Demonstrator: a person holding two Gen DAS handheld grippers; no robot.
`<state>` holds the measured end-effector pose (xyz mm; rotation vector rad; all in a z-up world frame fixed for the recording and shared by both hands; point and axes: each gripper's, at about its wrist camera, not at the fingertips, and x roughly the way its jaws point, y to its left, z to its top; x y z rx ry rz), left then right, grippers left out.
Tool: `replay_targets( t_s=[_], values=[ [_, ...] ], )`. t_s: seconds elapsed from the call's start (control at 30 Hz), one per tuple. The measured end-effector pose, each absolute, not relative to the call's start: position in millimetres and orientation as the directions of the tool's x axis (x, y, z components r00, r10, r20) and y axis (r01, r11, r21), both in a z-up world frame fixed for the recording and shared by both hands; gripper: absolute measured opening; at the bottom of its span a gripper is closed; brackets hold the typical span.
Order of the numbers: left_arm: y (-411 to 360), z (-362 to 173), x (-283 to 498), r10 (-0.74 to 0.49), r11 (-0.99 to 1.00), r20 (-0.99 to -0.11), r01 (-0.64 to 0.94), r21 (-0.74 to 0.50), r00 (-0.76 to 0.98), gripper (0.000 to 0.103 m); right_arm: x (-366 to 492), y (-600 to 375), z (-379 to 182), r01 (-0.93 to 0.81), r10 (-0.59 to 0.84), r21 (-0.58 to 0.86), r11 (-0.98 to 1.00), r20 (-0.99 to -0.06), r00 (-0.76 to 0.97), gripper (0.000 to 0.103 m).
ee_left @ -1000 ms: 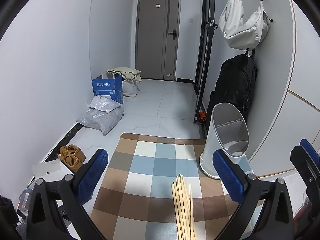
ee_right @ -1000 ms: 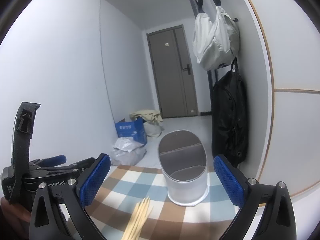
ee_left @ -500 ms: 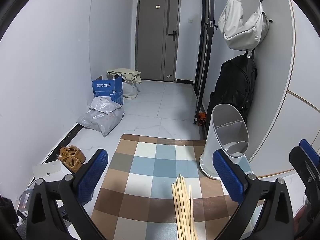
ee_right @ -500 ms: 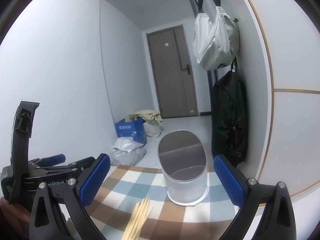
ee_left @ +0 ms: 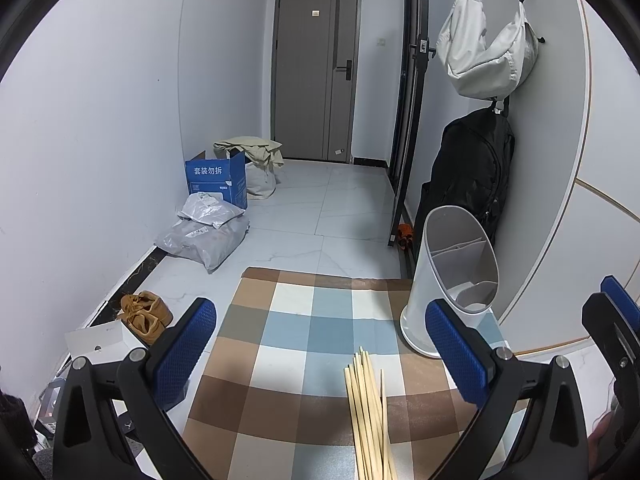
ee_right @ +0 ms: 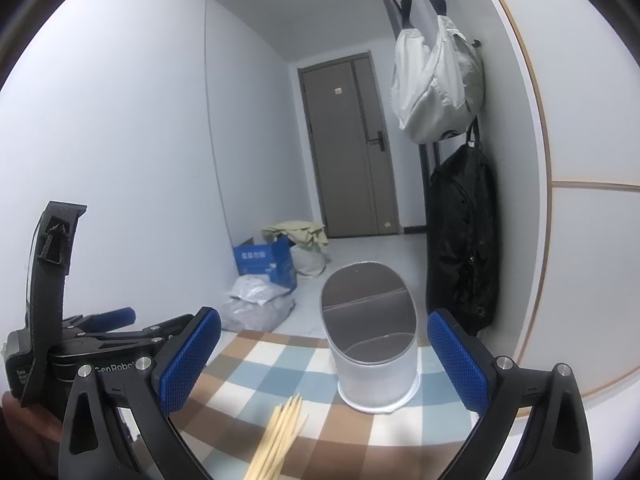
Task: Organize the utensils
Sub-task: 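Lower the right gripper onto the wooden chopstick bundle and close it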
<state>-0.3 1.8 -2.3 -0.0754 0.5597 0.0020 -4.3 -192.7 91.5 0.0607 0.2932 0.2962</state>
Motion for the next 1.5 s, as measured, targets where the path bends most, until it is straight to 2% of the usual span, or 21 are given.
replay_targets(
  t_s=[0.67, 0.77, 0.9, 1.0, 1.07, 1.23, 1.3, 1.43, 1.5],
  values=[
    [2.4, -1.9, -0.3, -0.032, 0.997, -0.546, -0.012, -0.077, 0.837, 0.102, -2.4, -188.8, 87.0, -0.290, 0.306, 0.097, 0.952, -0.298, 0.904, 0.103],
    [5.5, -1.4, 0.8, -0.026, 0.997, -0.547, -0.021, -0.080, 0.837, 0.102, 3.4, -186.1, 81.7, -0.295, 0.315, 0.109, 0.949, -0.343, 0.885, 0.103],
    [22.5, -6.1, 9.6, -0.038, 0.992, -0.583, -0.039, -0.119, 0.812, 0.102, 25.9, -180.5, 64.7, -0.309, 0.351, 0.168, 0.936, -0.475, 0.807, 0.103],
    [41.2, -10.9, 16.1, -0.033, 0.985, -0.608, -0.079, -0.157, 0.793, 0.102, 46.5, -169.5, 46.8, -0.294, 0.338, 0.173, 0.940, -0.589, 0.734, 0.098],
    [51.5, -13.4, 20.2, -0.031, 0.981, -0.624, -0.096, -0.170, 0.780, 0.102, 57.8, -164.6, 35.6, -0.297, 0.349, 0.193, 0.935, -0.640, 0.684, 0.079],
    [68.8, -19.5, 29.0, -0.027, 0.974, -0.653, -0.128, -0.188, 0.757, 0.102, 84.7, -152.0, 6.2, -0.285, 0.381, 0.262, 0.922, -0.743, 0.550, 0.073],
    [74.0, -21.5, 32.9, -0.025, 0.971, -0.668, -0.140, -0.193, 0.744, 0.102, 95.8, -144.0, -10.0, -0.270, 0.391, 0.292, 0.917, -0.788, 0.475, 0.067],
    [86.2, -26.6, 37.8, -0.031, 0.961, -0.689, -0.168, -0.220, 0.725, 0.102, 111.8, -131.5, -41.5, -0.242, 0.373, 0.301, 0.922, -0.856, 0.358, 0.049],
    [92.3, -30.2, 41.3, -0.036, 0.955, -0.701, -0.183, -0.235, 0.712, 0.102, 116.9, -128.4, -51.7, -0.227, 0.348, 0.284, 0.932, -0.878, 0.329, 0.044]
  ],
)
